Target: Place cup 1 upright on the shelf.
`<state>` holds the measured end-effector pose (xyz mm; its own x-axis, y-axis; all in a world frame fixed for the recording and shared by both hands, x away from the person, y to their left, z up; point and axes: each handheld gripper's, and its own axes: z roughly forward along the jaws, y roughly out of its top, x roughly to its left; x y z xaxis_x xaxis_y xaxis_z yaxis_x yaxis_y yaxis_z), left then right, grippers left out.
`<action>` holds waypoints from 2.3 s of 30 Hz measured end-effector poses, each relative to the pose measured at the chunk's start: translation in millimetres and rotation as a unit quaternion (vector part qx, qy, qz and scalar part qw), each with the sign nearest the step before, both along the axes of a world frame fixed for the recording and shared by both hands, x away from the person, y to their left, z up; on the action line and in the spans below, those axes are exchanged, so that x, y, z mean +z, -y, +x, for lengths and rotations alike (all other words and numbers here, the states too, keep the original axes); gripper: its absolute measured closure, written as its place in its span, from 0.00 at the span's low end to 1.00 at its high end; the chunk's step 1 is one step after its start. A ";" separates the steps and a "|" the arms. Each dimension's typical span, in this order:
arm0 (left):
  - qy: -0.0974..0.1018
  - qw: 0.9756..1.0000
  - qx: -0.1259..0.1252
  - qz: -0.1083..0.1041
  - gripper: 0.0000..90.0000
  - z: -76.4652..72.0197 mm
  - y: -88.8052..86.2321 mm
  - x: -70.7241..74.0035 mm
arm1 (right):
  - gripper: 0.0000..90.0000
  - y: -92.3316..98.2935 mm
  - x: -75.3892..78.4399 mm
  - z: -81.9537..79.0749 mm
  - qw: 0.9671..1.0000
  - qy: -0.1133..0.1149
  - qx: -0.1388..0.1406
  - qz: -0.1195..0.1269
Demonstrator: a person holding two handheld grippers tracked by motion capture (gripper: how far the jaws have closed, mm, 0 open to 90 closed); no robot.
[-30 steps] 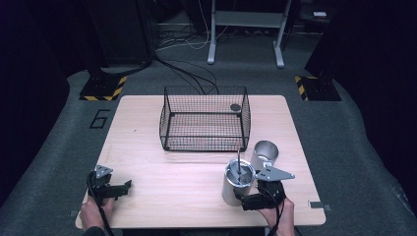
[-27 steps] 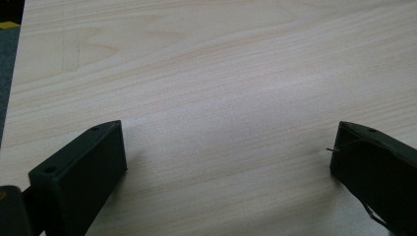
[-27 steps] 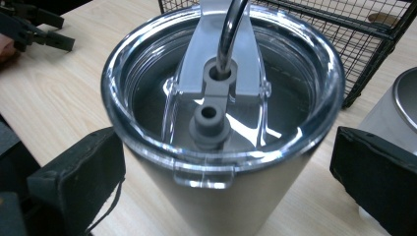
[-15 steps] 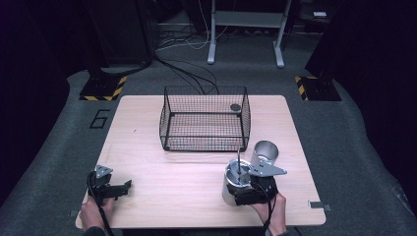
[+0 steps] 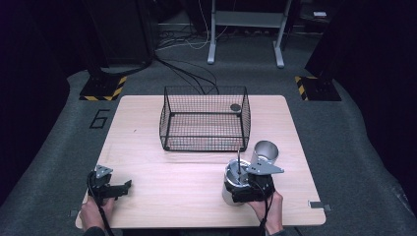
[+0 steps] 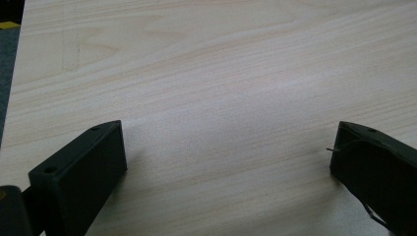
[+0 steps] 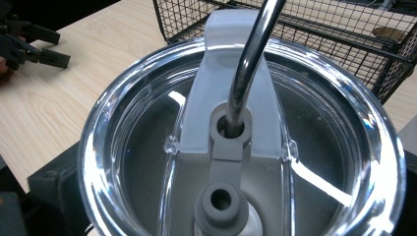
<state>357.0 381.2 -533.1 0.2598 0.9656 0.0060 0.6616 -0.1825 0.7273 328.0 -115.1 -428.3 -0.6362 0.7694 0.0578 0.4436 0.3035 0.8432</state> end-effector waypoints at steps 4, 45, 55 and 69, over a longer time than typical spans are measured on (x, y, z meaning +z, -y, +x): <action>0.000 1.000 0.000 0.000 0.00 0.1 0.0 0.0 | 0.01 -1.5 -0.1 -0.3 1.000 0.003 -0.003 0.000; 0.000 1.000 0.001 0.000 0.00 0.0 0.1 0.1 | 0.04 -3.6 20.4 0.5 0.999 0.030 -0.013 -0.020; 0.000 1.000 0.001 0.000 0.00 0.1 0.1 -0.1 | 0.04 -6.0 32.3 4.0 0.999 0.032 -0.008 -0.011; 0.000 1.000 0.000 0.000 0.00 0.1 0.0 0.0 | 0.04 -16.3 51.5 14.1 0.999 0.037 0.004 -0.011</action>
<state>357.0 381.2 -533.1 0.2592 0.9658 0.0065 0.6612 -0.1824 0.7277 342.1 -98.8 -376.9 -0.6438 0.7652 -0.0060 0.3782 0.3250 0.8668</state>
